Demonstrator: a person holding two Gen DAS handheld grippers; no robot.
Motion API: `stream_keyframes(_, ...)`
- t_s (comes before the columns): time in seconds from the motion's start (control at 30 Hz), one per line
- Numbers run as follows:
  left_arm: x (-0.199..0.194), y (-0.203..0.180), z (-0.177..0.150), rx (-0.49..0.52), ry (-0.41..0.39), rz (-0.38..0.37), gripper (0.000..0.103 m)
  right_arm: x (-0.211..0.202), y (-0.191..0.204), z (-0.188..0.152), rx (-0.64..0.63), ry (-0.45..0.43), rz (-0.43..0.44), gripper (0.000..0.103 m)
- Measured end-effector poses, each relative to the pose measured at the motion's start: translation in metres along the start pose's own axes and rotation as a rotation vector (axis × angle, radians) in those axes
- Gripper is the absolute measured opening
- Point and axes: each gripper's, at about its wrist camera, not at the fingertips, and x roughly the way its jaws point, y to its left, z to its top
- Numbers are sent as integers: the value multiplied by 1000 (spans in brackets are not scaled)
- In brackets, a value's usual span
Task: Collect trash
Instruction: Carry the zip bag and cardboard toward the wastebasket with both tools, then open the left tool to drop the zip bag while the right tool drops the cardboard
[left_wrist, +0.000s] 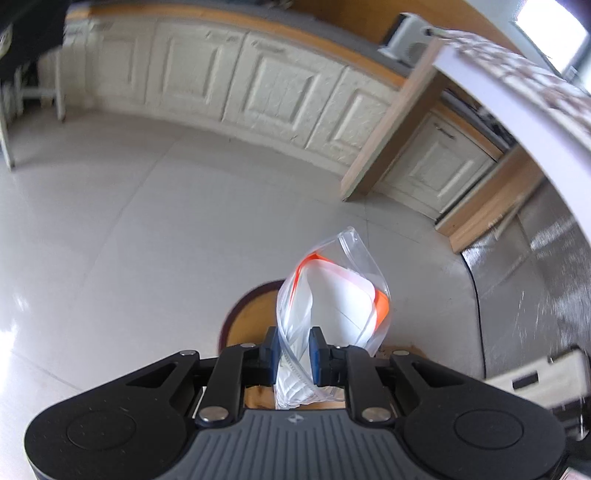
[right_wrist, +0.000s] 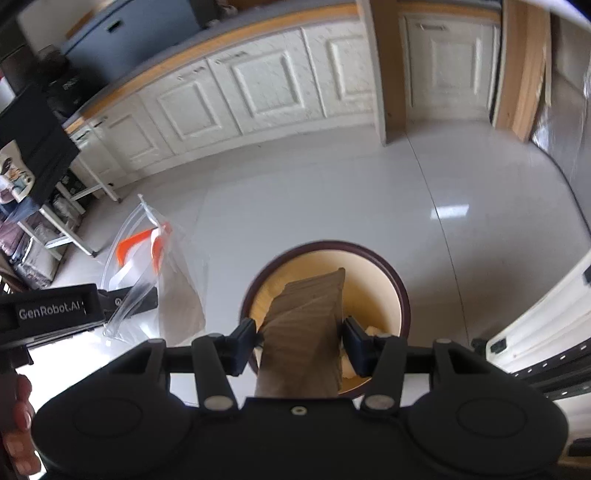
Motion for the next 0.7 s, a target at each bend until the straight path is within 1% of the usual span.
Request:
stream_keyframes(0.17,52,16,-21,-163,57,-43,18,44,-26,-11,83,20,0,52)
stream_keyframes(0.23,71,21,-31,-202,71,-42,18,55,-35,-18,111,23,10,52)
stream_keyframes(0.37,103,26,-45,-212,92,-15,18,78,-40,-28,125,49,17,52)
stream_keyframes(0.47,121,25,-51,-183,99,10,18,94,-42,-30,116,71,29,52)
stream_keyframes(0.57,133,24,-49,-167,84,33,18,106,-45,-30,120,75,34,53)
stream_keyframes(0.7,143,23,-46,-141,62,35,18,117,-56,-27,169,52,55,53)
